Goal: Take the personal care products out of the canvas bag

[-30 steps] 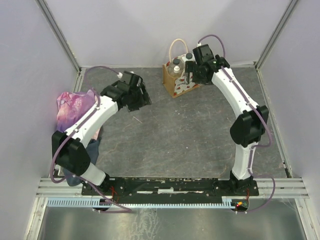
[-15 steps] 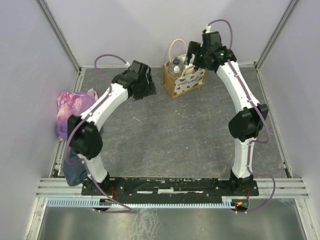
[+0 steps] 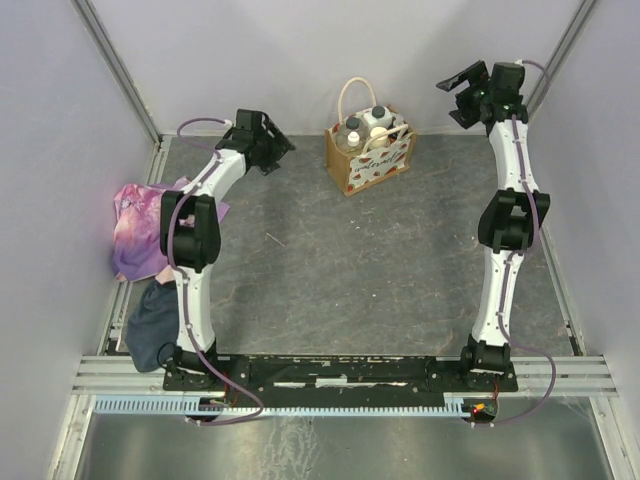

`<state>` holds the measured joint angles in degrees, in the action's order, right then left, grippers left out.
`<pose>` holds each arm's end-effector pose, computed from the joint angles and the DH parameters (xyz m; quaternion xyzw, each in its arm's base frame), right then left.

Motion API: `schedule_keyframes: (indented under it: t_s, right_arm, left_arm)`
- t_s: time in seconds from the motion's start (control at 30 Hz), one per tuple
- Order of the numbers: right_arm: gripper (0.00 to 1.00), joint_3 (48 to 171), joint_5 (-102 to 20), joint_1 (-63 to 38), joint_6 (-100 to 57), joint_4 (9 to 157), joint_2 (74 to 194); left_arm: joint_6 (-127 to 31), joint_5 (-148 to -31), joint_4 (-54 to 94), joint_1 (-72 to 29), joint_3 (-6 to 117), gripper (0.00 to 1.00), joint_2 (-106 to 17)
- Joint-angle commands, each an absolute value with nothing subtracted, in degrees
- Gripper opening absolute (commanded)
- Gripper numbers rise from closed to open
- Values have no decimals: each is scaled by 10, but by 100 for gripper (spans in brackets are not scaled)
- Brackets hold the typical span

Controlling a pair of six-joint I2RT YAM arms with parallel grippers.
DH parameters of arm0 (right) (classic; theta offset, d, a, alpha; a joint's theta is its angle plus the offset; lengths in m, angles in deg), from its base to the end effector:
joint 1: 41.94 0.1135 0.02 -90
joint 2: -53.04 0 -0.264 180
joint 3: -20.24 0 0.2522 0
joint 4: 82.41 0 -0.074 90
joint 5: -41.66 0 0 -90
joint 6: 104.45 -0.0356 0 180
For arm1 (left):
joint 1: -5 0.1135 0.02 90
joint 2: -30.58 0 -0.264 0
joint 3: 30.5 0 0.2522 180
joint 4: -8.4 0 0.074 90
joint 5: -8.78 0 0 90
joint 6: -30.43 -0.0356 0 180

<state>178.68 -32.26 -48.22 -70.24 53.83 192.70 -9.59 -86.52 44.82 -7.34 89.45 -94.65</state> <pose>0.5558 -0.0512 0.3199 0.3661 0.7542 0.3299 0.4339 0.4928 -0.1112 0.2331 -0.2761 0.8689 -0.2476 0.3279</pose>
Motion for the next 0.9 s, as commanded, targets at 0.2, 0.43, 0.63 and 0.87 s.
schedule_keyframes:
  t_s: [0.2, 0.43, 0.63, 0.87]
  right_arm:
    - [100, 1813, -275, -474, -883, 712, 2039]
    - [100, 1876, -271, -462, -884, 713, 2108]
    - [100, 1870, -232, -433, -870, 719, 2124]
    - [100, 1833, -203, -395, -867, 736, 2114]
  left_arm:
    - [53, -933, 197, -81, 1044, 78, -1091]
    - [125, -947, 194, -85, 1211, 74, -1231]
    - [161, -949, 155, -95, 1247, 74, -1281]
    - [174, -962, 123, -111, 1253, 75, -1296]
